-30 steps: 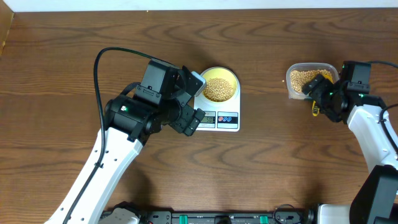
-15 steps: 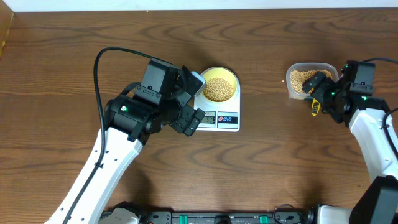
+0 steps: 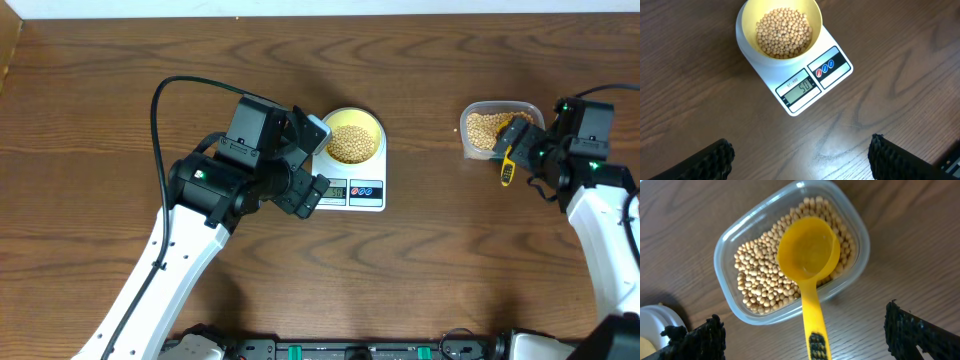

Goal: Scoop item into bowl and weigh 50g on scale
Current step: 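Lay the scoop down in the tub and open the right gripper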

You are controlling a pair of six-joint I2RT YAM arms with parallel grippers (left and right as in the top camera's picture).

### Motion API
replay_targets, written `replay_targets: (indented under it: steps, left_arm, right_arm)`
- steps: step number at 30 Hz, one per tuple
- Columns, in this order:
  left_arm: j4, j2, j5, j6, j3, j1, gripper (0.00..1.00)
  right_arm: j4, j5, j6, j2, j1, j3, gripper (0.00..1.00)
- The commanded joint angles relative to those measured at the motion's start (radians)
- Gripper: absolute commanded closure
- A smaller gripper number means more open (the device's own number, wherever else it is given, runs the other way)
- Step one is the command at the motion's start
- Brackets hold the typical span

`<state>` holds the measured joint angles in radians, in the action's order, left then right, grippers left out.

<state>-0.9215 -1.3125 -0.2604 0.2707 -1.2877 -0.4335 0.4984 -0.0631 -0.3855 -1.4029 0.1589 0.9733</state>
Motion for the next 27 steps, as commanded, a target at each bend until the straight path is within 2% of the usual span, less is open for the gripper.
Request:
replay_targets:
  steps: [1, 16, 27]
  left_arm:
    - [-0.005, 0.009, -0.005, 0.017, 0.002, 0.003, 0.12]
    - [-0.005, 0.009, -0.005, 0.017, 0.002, 0.003, 0.12]
    - [-0.005, 0.009, -0.005, 0.017, 0.002, 0.003, 0.12]
  right_arm:
    - [0.001, 0.035, 0.122, 0.042, -0.004, -0.003, 0.01]
    - [0.021, 0.115, 0.326, 0.102, -0.072, 0.002, 0.01]
    - [0.011, 0.204, 0.361, 0.137, -0.115, 0.002, 0.01]
